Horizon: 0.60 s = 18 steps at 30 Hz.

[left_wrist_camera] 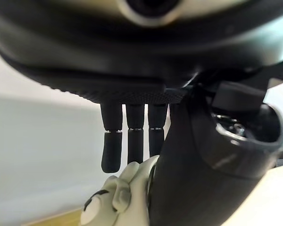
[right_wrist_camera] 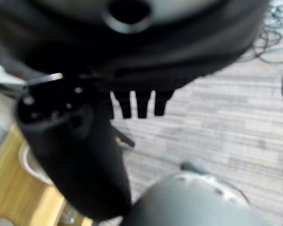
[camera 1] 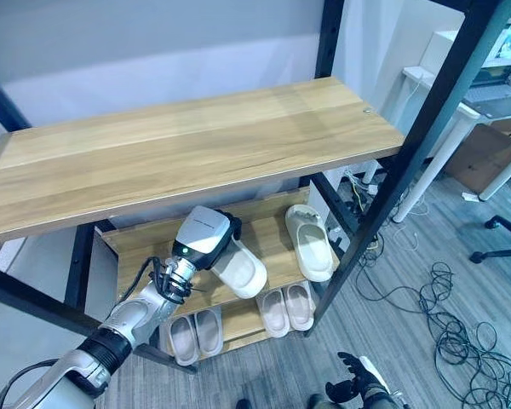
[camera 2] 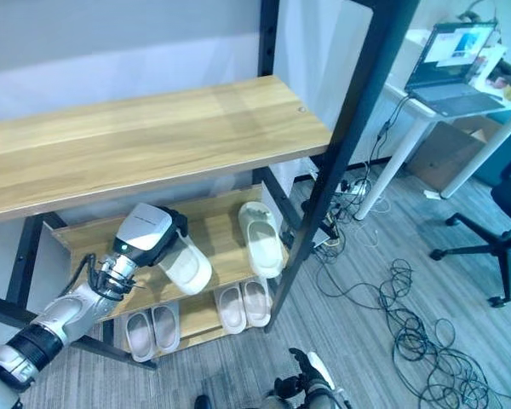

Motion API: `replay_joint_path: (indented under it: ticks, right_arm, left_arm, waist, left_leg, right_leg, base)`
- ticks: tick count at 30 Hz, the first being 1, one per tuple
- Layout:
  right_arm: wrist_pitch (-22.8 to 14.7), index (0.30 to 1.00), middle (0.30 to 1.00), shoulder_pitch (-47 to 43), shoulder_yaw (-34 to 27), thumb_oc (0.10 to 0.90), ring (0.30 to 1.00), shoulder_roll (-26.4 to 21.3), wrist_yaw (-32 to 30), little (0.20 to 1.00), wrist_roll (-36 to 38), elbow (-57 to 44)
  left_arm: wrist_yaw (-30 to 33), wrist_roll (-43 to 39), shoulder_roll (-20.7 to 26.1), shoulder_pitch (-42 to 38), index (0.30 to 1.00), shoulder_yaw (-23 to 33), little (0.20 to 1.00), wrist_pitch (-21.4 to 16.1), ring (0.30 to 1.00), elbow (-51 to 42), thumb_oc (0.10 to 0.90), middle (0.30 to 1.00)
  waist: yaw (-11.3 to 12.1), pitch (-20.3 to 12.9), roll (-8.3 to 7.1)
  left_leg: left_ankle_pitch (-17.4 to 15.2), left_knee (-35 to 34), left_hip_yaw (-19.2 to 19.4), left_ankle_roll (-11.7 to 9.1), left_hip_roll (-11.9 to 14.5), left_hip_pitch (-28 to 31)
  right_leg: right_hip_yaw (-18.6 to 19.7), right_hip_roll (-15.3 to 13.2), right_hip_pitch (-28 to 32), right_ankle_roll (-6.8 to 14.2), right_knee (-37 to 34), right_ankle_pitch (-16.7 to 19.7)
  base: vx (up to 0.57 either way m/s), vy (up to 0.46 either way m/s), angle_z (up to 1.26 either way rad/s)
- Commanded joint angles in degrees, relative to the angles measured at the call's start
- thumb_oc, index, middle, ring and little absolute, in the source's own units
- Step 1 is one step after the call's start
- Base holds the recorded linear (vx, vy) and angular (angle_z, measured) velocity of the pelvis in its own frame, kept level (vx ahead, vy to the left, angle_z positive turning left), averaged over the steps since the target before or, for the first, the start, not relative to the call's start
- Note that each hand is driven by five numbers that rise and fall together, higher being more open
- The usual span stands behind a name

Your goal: Arrange the slippers neatly on the shoe rack.

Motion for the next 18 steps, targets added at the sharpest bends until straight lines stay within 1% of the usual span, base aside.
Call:
replay_joint_path:
  ticks: [1, 2, 3, 5, 11, 13, 18]
  right_arm:
    - [-0.2, 0.9, 0.9, 3.2, 2.0, 0.8, 0.9, -1.2, -2.1, 0.9, -1.7, -2.0]
    - [-0.4, 0.9, 0.9, 3.2, 2.0, 0.8, 0.9, -1.4, -2.1, 0.9, -1.4, -1.7]
    - [-0.4, 0.9, 0.9, 3.2, 2.0, 0.8, 0.9, -1.3, -2.1, 0.9, -1.4, -1.6]
    - [-0.8, 0.9, 0.9, 3.6, 1.8, 0.8, 0.9, -1.6, -2.4, 0.9, -0.2, -1.8]
    - [-0.8, 0.9, 0.9, 4.3, 2.5, 0.8, 0.9, -1.5, -3.1, 0.9, 0.9, -0.1]
    - [-0.9, 0.9, 0.9, 4.6, 2.9, 0.8, 0.9, -1.3, -3.2, 0.9, 0.8, 0.1]
    - [-1.1, 0.9, 0.9, 3.9, 3.0, 0.8, 0.9, -1.7, -3.6, 0.9, 0.8, 0.2]
  left_arm:
    - [7.4, 1.5, -0.4, -8.8, 0.3, 4.2, 0.3, 1.1, 0.3, 0.2, 0.4, 0.3]
    - [7.4, 2.5, 0.0, -9.9, 0.3, 3.1, 0.3, 1.5, 0.3, 1.1, 0.4, 0.3]
    - [7.5, 2.5, 0.0, -10.0, 0.3, 3.0, 0.3, 1.5, 0.3, 1.2, 0.4, 0.3]
    - [6.9, 2.7, 0.3, -11.8, 0.3, 1.9, 0.3, 1.9, 0.3, 2.2, 0.4, 0.3]
    - [6.4, 3.5, 1.3, -15.6, 0.3, -0.7, 0.3, 2.6, 0.3, 5.8, 0.4, 0.3]
    - [6.4, 4.0, 1.4, -15.7, 0.3, -0.9, 0.3, 2.4, 0.3, 5.7, 0.4, 0.3]
    - [7.0, 5.4, 1.8, -16.6, 0.3, -2.2, 0.3, 2.6, 0.3, 5.9, 0.4, 0.3]
  waist:
    - [-0.9, -5.8, 0.27]
    - [-0.8, -6.5, 0.09]
    - [-0.8, -6.6, 0.06]
    - [-1.0, -7.3, 0.19]
    - [-1.6, -8.4, 0.08]
    - [-1.6, -8.4, 0.1]
    - [-1.6, -8.0, 0.35]
  left_leg:
    - [-4.9, 0.6, 0.1, -2.6, -2.1, -2.5]
    - [-4.3, 0.2, 0.1, -3.2, -1.7, -2.6]
    - [-4.3, 0.2, 0.0, -3.2, -1.6, -2.7]
    - [-4.0, 0.1, -0.5, -3.9, -0.8, -3.8]
    - [-3.3, 0.1, -2.7, -5.6, 1.3, -5.5]
    - [-3.3, 0.1, -2.8, -5.8, 1.6, -5.5]
    - [-3.3, 0.1, -2.5, -6.1, 2.0, -5.7]
  right_leg:
    - [3.5, 2.0, 0.7, 2.7, 1.9, -1.9]
    - [3.8, 2.8, 1.3, 2.5, 1.0, -1.9]
    - [3.8, 2.9, 1.3, 2.5, 0.8, -1.9]
    - [3.9, 4.1, 1.8, 2.0, -0.6, -1.9]
    - [0.8, 6.8, 3.9, 0.2, -4.9, -2.1]
    - [0.6, 7.1, 4.6, 0.0, -6.1, -2.0]
    - [0.8, 7.6, 4.4, 0.1, -6.3, -2.4]
  base:
    - [0.12, -0.161, 0.33]
    - [0.1, -0.116, 0.37]
    - [0.02, -0.095, 0.24]
    - [-0.01, -0.107, 0.05]
    - [0.0, -0.133, 0.11]
    - [0.01, -0.043, 0.04]
    - [0.0, -0.013, -0.01]
